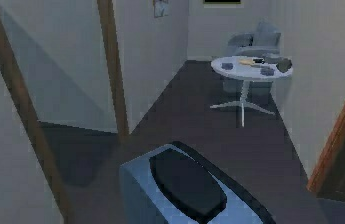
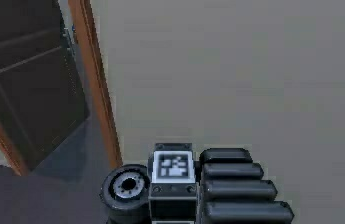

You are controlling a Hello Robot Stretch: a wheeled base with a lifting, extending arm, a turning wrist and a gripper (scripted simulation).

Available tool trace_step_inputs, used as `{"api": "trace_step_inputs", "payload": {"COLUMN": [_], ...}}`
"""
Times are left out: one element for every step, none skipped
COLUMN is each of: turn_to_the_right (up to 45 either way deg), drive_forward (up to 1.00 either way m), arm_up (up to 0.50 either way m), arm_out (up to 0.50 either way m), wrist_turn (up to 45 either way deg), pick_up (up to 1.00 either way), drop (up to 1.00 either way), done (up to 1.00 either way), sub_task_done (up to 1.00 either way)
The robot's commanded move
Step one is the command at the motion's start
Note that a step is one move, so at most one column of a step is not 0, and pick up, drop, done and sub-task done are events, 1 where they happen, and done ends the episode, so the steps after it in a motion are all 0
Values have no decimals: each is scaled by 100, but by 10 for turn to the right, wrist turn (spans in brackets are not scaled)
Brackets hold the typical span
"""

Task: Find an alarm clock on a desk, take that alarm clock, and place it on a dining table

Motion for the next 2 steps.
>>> {"api": "trace_step_inputs", "payload": {"turn_to_the_right": [0,0], "drive_forward": [100,100], "arm_up": [0,0], "arm_out": [0,0], "wrist_turn": [0,0], "pick_up": [0,0], "drop": [0,0], "done": [0,0], "sub_task_done": [0,0]}}
